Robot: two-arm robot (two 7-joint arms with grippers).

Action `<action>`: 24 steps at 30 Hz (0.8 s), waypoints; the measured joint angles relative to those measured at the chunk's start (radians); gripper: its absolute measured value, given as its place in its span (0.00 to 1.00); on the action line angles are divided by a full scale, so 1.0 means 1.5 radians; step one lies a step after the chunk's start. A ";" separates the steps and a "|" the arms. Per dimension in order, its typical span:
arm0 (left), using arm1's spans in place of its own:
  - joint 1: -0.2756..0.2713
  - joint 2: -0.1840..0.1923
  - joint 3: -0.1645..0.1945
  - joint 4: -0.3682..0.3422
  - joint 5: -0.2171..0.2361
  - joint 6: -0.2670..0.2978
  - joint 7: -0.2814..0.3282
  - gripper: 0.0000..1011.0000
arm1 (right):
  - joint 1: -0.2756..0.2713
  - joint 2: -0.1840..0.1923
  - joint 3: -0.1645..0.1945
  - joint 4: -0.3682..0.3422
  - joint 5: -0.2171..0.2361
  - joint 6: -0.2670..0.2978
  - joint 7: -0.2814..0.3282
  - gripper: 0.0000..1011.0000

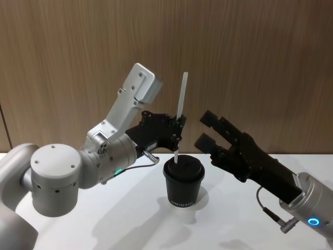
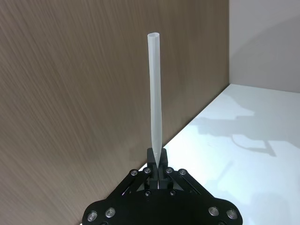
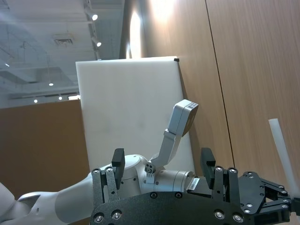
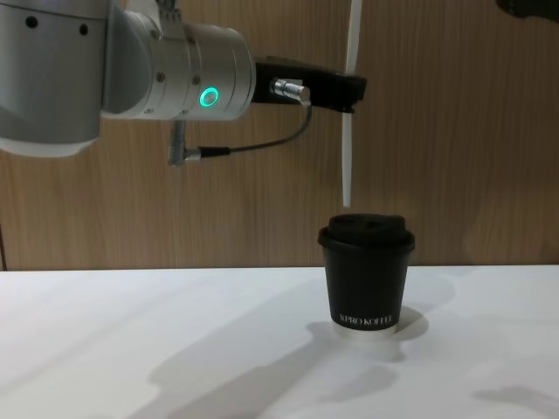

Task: Pick up the straw with one hand, pass it to the other hand, and insert it into the cup.

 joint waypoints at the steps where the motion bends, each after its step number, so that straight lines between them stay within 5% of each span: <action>1: 0.000 0.000 0.000 0.000 0.001 0.000 0.001 0.01 | 0.000 0.000 0.000 0.000 0.000 0.000 0.000 0.99; 24: 0.006 -0.021 -0.011 0.027 0.018 -0.009 0.016 0.01 | 0.000 0.000 0.000 0.000 0.000 0.000 0.000 0.99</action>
